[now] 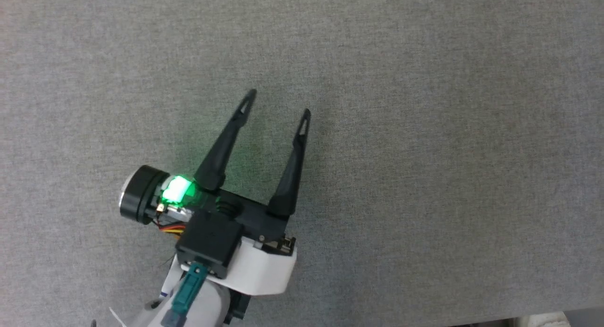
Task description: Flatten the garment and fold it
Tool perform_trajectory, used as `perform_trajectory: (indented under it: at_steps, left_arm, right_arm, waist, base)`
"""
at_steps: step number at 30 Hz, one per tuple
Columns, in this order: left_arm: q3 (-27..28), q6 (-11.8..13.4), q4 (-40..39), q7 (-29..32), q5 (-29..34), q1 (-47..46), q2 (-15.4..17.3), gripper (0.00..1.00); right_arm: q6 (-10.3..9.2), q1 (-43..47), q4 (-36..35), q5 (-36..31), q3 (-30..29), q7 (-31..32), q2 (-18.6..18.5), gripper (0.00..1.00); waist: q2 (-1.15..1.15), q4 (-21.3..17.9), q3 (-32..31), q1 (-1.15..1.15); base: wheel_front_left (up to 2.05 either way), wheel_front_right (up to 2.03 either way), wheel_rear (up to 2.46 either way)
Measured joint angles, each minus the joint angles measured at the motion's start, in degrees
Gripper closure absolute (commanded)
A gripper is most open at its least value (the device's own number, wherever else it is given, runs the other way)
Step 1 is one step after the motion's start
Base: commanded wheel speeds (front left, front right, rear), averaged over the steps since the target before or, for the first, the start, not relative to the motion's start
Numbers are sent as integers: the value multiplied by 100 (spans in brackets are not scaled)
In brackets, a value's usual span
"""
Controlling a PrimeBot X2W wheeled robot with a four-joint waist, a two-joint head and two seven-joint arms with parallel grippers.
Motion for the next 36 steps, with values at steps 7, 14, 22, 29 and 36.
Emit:
perform_trajectory:
  at_steps: [7, 14, 22, 29, 36]
  left_arm:
    - [212, 171, 69, -177, -192, 69, -53, 0]
    - [444, 365, 233, -480, -495, 373, -154, 0]
    - [646, 468, 377, -671, -686, 766, -191, 0]
    - [798, 520, 516, -723, -732, 1003, -165, 0]
    - [888, 439, 712, -730, -791, 1091, -235, 0]
  right_arm:
    - [0, -119, 283, 76, 194, -283, 82, 0]
    - [0, -71, 267, 210, 110, -654, 358, 0]
    - [-1, 698, -569, 456, -137, -946, 899, 0]
    - [-2, 1591, -2001, 438, -617, -1205, 1752, 0]
    - [-1, 2499, -3216, -141, -882, -1530, 2944, 0]
  waist:
    - [0, 5, -271, 0]
    - [0, 11, -763, -1]
    - [0, 76, -1512, -1]
    - [0, 193, -2125, -2]
    - [0, 368, -2639, -2]
  base:
    - [0, 0, 0]
    - [0, 0, 0]
    - [0, 0, 0]
    - [0, 0, 0]
    - [0, 0, 0]
